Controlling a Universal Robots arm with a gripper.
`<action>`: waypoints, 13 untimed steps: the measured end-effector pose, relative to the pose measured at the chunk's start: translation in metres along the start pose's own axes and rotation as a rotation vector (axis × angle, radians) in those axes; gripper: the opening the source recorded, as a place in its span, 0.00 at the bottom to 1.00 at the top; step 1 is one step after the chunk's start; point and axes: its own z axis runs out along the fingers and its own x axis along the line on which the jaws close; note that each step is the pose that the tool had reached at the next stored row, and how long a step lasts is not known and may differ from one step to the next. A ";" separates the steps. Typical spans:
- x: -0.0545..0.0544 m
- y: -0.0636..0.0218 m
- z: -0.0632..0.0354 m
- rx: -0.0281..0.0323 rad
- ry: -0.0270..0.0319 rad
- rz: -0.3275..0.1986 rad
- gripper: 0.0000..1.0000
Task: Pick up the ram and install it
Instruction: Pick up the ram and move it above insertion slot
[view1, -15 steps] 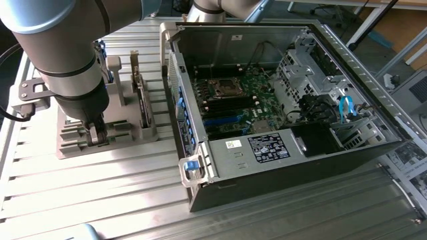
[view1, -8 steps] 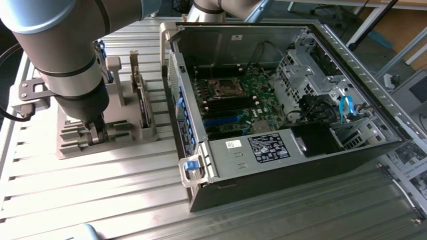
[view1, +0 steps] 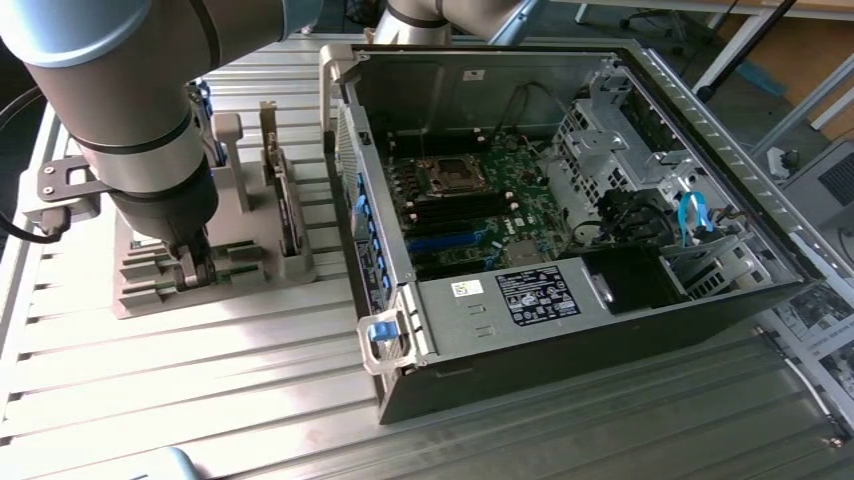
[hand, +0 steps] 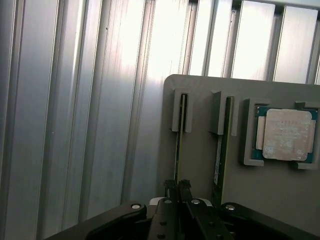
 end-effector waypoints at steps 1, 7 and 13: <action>0.000 0.0000 0.0000 0.0000 0.0000 0.000 0.13; 0.000 0.0000 -0.0013 -0.0001 0.0003 0.000 0.13; 0.000 0.0000 -0.0061 -0.0001 0.0004 0.000 0.13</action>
